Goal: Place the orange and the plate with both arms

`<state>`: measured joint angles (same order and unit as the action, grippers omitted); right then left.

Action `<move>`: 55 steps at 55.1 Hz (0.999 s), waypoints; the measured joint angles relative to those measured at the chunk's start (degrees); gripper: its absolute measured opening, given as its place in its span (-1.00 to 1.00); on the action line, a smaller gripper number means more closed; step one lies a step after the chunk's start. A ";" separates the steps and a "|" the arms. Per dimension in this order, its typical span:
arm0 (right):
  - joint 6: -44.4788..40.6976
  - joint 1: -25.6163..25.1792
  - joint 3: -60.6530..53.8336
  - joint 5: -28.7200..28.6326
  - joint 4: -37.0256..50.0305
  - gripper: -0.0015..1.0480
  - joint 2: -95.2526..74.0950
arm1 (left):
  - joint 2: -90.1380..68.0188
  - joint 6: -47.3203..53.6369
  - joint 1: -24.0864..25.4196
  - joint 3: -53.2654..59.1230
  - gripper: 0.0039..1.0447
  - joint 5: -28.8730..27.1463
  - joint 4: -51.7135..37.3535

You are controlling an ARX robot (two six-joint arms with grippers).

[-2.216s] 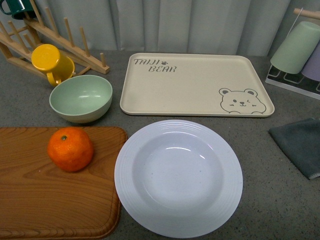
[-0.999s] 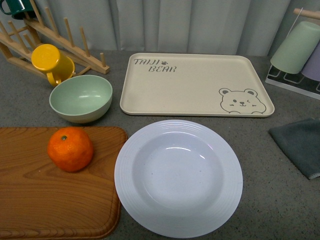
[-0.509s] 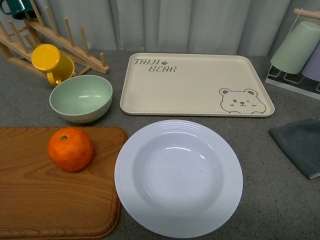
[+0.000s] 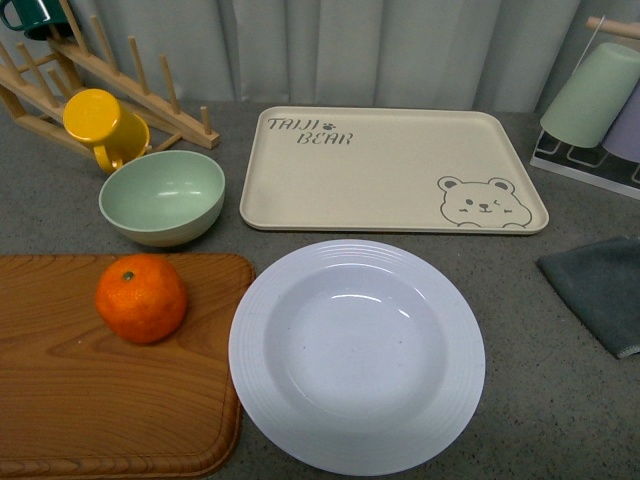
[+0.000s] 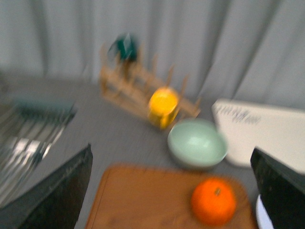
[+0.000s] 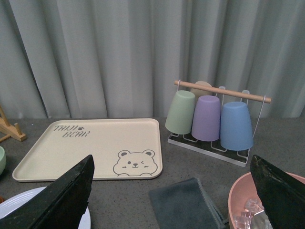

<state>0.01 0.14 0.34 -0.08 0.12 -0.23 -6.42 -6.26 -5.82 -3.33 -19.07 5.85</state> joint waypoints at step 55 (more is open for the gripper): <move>-0.02 -0.07 0.00 -0.04 -0.02 0.83 0.00 | -84.72 -11.93 -1.07 -25.09 0.88 16.09 -29.09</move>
<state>-0.01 0.08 0.34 -0.12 0.10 -0.23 -91.13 -18.20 -6.90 -28.42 -2.98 -23.24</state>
